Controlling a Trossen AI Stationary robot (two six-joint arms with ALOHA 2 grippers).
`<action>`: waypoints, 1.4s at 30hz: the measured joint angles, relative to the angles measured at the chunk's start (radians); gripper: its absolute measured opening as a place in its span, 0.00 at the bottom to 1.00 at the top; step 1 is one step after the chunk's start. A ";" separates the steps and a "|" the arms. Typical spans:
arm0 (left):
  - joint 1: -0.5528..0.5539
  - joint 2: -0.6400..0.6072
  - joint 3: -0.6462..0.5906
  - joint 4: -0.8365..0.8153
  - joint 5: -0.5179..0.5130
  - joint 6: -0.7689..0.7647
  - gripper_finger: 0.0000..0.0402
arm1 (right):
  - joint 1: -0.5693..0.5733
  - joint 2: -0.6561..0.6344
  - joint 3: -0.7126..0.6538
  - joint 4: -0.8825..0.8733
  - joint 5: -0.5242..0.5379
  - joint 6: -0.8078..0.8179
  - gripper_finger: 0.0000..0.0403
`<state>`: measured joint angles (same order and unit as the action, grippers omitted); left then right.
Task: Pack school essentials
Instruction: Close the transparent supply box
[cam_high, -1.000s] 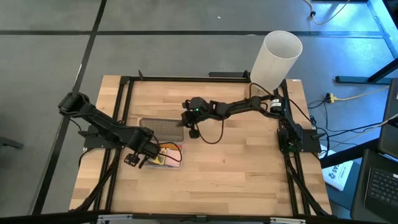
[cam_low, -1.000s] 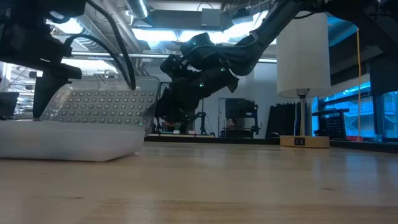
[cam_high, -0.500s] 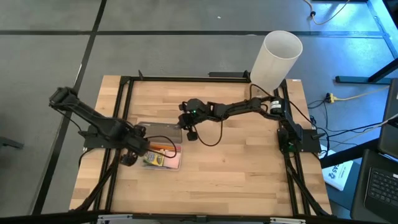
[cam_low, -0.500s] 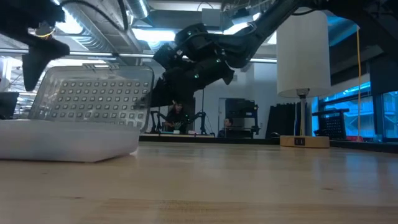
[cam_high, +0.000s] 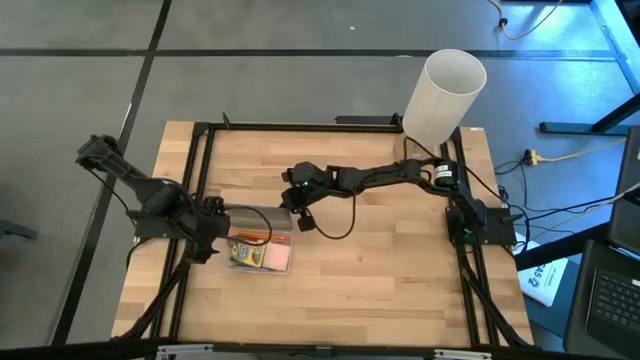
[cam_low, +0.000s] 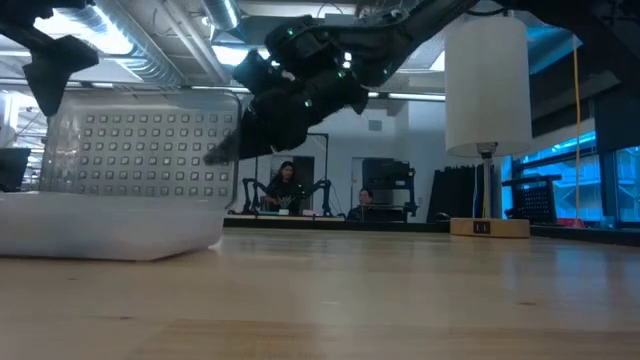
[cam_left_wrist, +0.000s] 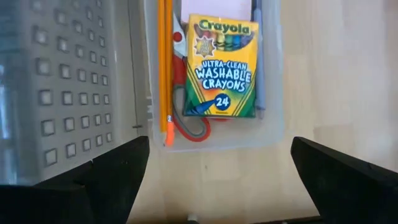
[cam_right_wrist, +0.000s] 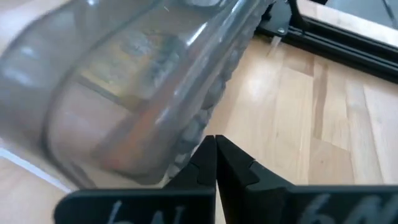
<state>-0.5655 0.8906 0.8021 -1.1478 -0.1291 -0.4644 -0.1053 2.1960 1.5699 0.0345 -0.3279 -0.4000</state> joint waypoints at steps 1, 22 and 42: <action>-0.001 -0.009 0.000 0.003 0.001 -0.030 0.97 | 0.005 0.000 0.014 -0.022 0.002 -0.001 0.01; -0.001 -0.183 0.000 0.162 0.384 -0.369 0.97 | 0.146 0.000 0.110 -0.143 0.086 -0.023 0.01; -0.085 0.113 -0.084 0.238 0.054 -0.239 0.97 | 0.220 0.037 0.168 -0.261 0.072 0.178 0.01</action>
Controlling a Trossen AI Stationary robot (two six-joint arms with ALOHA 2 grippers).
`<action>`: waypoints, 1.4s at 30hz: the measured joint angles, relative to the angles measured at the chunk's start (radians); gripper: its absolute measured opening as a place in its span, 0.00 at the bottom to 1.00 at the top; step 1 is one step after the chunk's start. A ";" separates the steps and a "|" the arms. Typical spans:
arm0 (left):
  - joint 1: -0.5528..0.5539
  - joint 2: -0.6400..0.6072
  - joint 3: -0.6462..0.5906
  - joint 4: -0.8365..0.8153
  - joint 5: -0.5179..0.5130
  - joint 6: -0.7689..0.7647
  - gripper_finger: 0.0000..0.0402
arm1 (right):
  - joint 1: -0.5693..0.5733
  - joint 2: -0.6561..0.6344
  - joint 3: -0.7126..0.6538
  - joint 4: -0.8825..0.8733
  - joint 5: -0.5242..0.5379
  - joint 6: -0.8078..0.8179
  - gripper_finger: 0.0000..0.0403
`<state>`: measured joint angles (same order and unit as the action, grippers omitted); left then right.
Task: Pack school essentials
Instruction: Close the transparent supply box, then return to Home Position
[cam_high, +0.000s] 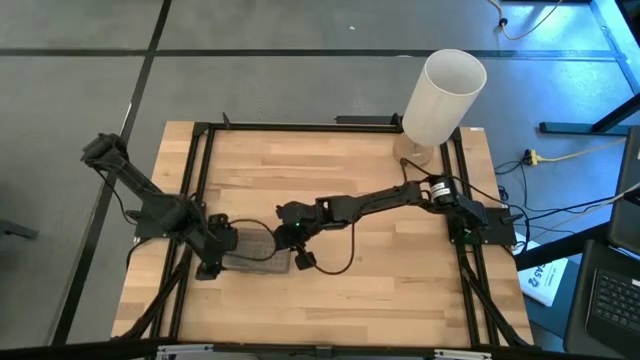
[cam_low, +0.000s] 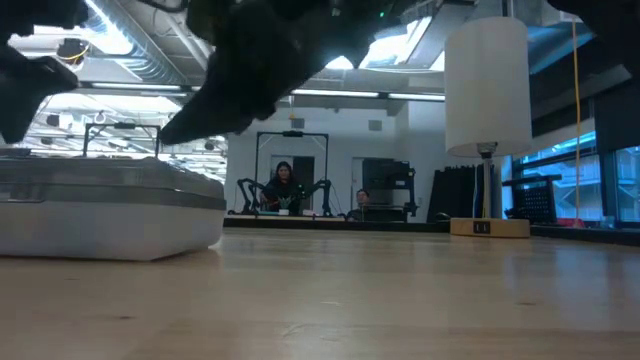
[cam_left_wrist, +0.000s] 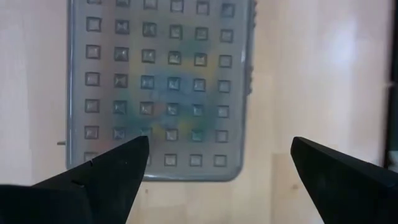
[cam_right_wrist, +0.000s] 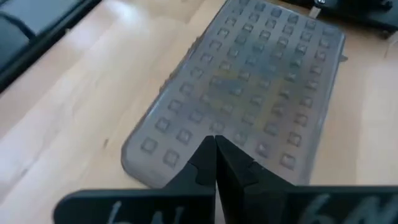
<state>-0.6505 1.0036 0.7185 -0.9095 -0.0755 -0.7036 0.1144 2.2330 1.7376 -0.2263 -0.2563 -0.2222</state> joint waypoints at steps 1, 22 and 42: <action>-0.006 0.021 0.000 0.004 -0.013 0.000 0.97 | 0.001 0.007 0.001 0.010 0.000 0.009 0.01; -0.007 0.190 -0.001 0.045 -0.109 0.008 0.97 | -0.036 0.028 0.002 -0.093 0.068 0.085 0.01; 0.002 -0.201 0.006 0.041 -0.143 0.108 0.97 | -0.036 -0.217 -0.002 -0.387 0.354 0.059 0.01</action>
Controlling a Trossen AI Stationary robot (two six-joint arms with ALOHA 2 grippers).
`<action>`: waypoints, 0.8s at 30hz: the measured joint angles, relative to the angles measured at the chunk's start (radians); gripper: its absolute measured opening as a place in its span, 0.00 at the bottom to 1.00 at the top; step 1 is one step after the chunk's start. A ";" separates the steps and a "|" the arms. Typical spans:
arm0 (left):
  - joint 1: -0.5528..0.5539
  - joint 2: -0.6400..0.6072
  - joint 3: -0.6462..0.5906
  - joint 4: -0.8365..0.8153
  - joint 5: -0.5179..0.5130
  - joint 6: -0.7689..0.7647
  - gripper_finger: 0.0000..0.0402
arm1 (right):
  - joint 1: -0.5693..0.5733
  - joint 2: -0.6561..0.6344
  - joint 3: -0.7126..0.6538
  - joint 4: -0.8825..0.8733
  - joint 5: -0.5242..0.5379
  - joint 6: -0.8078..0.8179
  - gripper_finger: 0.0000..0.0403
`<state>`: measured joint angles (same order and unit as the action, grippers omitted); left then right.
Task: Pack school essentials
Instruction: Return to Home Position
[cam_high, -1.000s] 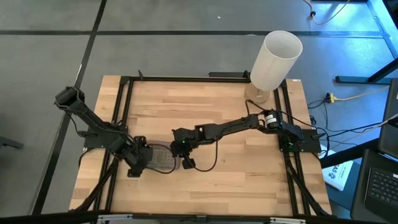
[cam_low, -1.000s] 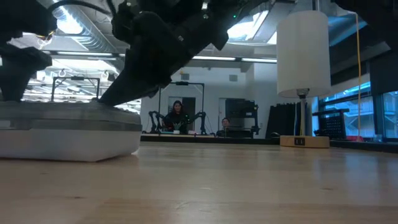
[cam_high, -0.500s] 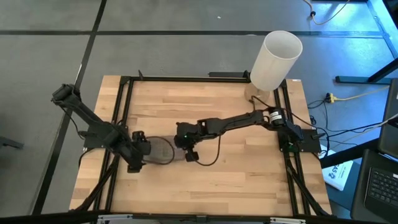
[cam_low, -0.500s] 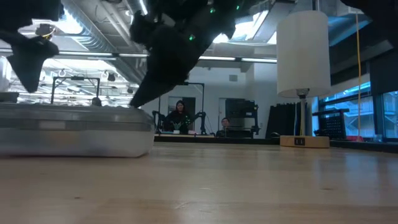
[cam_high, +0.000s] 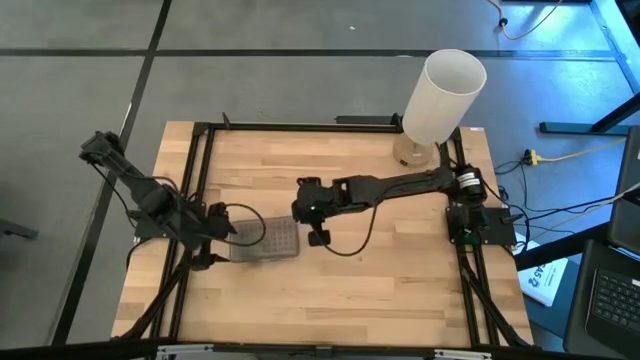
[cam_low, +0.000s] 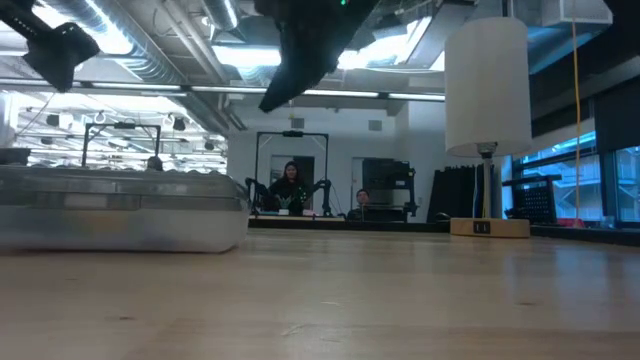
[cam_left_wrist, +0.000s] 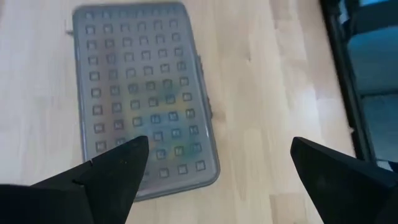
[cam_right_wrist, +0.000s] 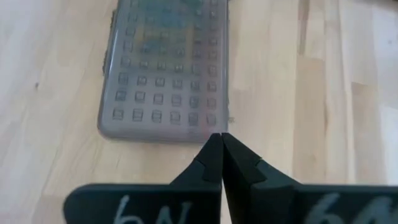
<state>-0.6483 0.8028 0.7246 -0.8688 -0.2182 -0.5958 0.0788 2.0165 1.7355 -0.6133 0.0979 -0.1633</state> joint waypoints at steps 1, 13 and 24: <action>0.002 -0.014 0.000 0.000 0.000 0.007 0.97 | 0.000 -0.012 0.000 -0.013 0.001 0.000 0.01; 0.027 -0.201 0.000 0.010 -0.126 0.116 0.97 | -0.005 -0.245 -0.100 -0.143 -0.012 0.034 0.01; 0.026 -0.269 -0.001 0.032 -0.229 0.195 0.97 | -0.005 -0.704 -0.750 0.434 -0.074 0.137 0.01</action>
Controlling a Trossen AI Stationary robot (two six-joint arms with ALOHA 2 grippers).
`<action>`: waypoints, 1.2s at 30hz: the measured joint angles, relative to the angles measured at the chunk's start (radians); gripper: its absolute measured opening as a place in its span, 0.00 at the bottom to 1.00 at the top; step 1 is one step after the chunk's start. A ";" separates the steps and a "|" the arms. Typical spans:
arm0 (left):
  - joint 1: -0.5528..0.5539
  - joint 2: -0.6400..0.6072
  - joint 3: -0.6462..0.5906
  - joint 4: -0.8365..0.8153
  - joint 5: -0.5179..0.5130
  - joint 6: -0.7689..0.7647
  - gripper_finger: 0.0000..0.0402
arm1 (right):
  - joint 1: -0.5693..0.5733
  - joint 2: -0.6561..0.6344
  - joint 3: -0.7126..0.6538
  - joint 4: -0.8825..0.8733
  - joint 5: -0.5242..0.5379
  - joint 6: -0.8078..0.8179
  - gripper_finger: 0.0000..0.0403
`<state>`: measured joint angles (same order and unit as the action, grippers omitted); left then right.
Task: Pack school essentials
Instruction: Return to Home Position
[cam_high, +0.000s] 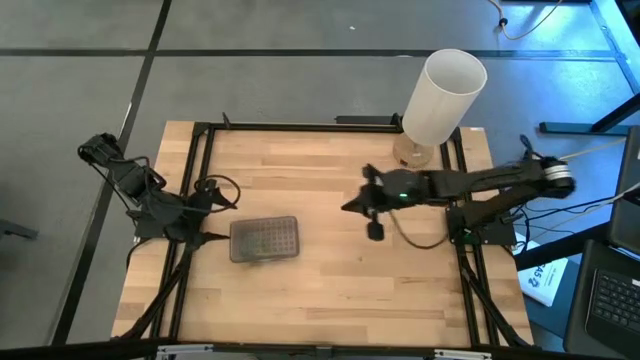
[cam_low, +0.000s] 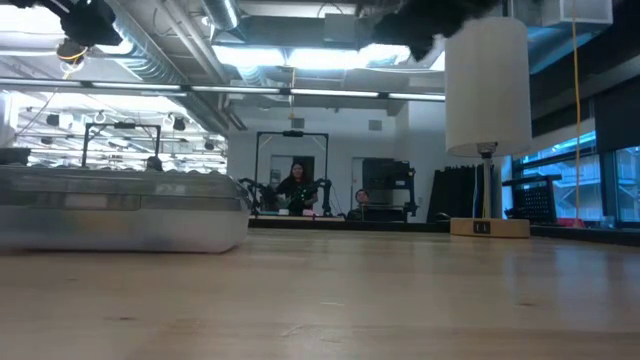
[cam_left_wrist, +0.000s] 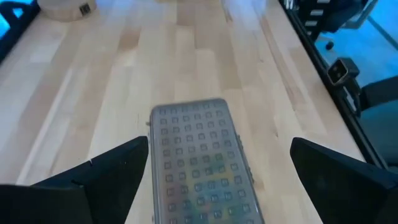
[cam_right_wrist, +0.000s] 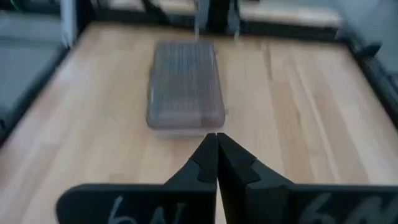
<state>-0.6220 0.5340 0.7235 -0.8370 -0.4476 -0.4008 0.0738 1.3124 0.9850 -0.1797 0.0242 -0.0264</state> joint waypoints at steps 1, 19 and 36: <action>0.000 -0.006 -0.006 0.014 -0.005 0.010 0.97 | 0.000 -0.044 -0.060 0.061 0.000 0.005 0.01; 0.000 -0.124 -0.115 0.142 -0.021 0.055 0.97 | -0.020 -0.559 -0.717 0.604 0.045 0.021 0.01; 0.000 -0.124 -0.115 0.143 -0.019 0.072 0.97 | -0.092 -0.761 -0.978 0.751 0.094 0.019 0.01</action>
<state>-0.6220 0.4099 0.6083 -0.6945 -0.4671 -0.3290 -0.0177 0.5510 0.0067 0.5716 0.1186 -0.0072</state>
